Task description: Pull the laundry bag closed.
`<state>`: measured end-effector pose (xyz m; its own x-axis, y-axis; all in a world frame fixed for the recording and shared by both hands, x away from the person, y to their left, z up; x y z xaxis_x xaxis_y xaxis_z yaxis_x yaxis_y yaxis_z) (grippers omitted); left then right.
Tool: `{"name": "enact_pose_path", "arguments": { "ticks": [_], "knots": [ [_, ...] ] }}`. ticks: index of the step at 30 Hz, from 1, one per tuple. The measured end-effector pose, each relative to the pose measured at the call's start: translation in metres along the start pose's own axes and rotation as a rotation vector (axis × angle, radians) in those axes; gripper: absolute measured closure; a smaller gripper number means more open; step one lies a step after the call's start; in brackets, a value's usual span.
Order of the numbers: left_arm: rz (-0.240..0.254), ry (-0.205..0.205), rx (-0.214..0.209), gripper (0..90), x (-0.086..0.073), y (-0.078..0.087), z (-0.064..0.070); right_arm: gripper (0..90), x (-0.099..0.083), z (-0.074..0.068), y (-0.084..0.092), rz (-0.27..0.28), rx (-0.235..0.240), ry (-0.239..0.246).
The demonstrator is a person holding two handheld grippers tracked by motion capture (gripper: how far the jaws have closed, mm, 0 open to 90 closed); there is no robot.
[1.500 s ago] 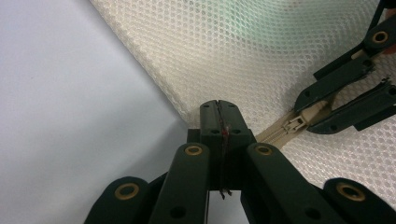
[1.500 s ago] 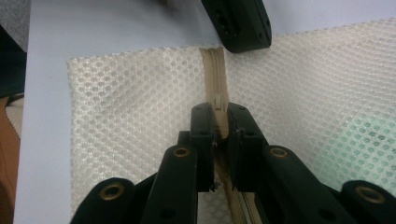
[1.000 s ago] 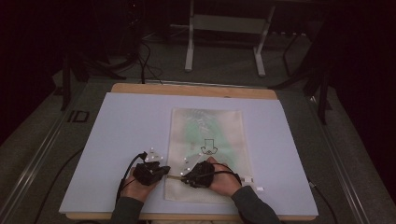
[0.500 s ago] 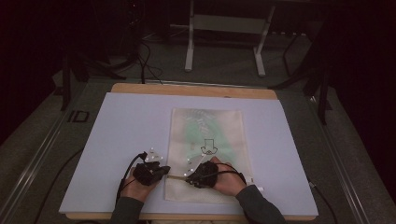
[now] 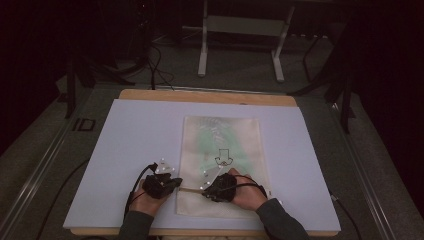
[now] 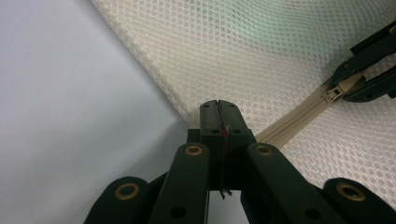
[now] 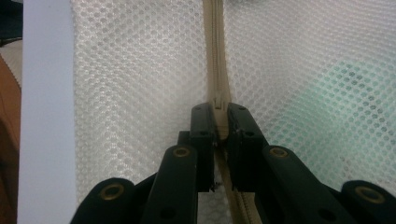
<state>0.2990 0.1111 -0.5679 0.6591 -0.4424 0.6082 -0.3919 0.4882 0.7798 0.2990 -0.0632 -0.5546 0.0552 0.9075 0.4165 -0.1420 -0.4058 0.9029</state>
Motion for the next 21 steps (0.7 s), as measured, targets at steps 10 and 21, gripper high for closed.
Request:
{"name": "enact_pose_path", "arguments": {
  "ticks": [10,21],
  "knots": [
    [0.0,0.0,0.001,89.6,0.0,0.0,0.0001,82.3,-0.0065,-0.001,0.0041,-0.01,-0.01,0.001],
    [0.0,0.0,0.002,89.7,0.0,0.0,0.0002,82.3,-0.0106,-0.0024,0.0079,-0.017,-0.014,0.003]
  ]
}}
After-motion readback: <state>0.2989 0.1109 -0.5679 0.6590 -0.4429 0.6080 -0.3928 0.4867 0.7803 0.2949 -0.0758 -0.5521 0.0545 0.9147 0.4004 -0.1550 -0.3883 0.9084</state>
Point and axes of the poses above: each handheld gripper's, and its own axes: y roughly backward along the jaws, x roughly out of its top, z roughly to its right, the point moved 5 cm from there along -y, roughly forward along the jaws, and after that the axes turned 5 degrees about -z, right-handed, at the moved point
